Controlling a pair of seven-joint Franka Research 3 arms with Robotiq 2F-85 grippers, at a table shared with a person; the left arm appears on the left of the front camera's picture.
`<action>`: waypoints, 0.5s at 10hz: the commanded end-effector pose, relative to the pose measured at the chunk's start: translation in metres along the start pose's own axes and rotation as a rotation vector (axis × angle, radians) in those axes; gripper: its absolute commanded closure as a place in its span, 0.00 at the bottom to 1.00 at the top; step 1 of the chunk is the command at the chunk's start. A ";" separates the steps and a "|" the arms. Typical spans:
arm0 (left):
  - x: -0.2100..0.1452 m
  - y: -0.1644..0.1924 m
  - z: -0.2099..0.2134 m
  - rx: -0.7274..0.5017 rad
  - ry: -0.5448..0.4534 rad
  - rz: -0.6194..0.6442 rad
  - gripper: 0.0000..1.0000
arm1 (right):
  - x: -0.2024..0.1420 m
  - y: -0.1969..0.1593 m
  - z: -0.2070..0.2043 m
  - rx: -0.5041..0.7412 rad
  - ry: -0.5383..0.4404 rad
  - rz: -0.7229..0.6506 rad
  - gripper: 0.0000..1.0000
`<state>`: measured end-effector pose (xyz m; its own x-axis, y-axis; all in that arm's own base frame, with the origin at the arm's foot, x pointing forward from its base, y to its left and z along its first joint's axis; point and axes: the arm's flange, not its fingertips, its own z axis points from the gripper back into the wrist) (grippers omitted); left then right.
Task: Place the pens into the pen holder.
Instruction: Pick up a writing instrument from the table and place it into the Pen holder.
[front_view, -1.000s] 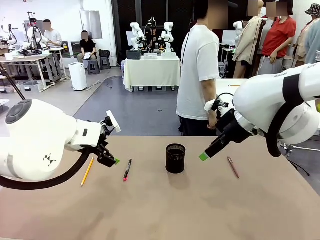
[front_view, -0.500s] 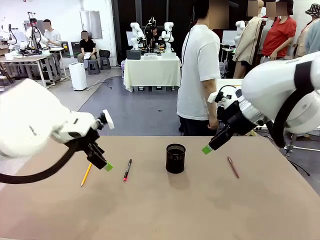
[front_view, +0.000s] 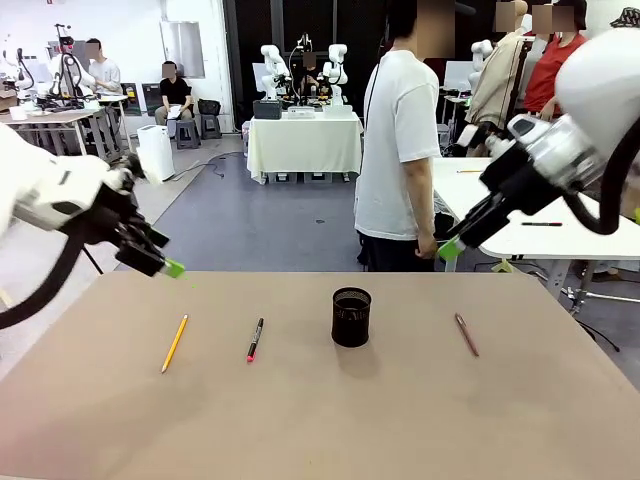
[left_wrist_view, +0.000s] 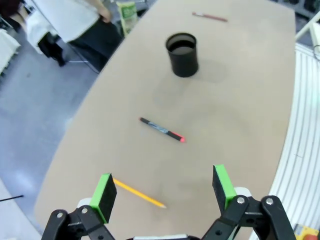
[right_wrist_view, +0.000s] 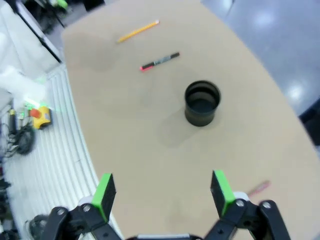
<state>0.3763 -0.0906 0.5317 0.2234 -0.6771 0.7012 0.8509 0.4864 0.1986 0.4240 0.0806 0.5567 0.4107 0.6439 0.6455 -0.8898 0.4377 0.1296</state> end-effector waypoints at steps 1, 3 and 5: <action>-0.019 -0.007 0.023 0.027 -0.029 -0.018 0.00 | 0.009 -0.014 0.036 -0.010 0.000 0.085 0.00; -0.023 0.008 0.054 0.048 -0.062 0.006 0.00 | 0.016 -0.014 0.074 -0.039 0.017 0.113 0.00; -0.024 0.017 0.079 0.009 -0.080 0.027 0.00 | 0.012 -0.013 0.112 -0.043 -0.027 0.112 0.00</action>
<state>0.3502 -0.0299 0.5699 0.2182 -0.6222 0.7518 0.8166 0.5382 0.2084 0.4206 0.0247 0.6420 0.3286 0.6709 0.6648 -0.9105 0.4121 0.0341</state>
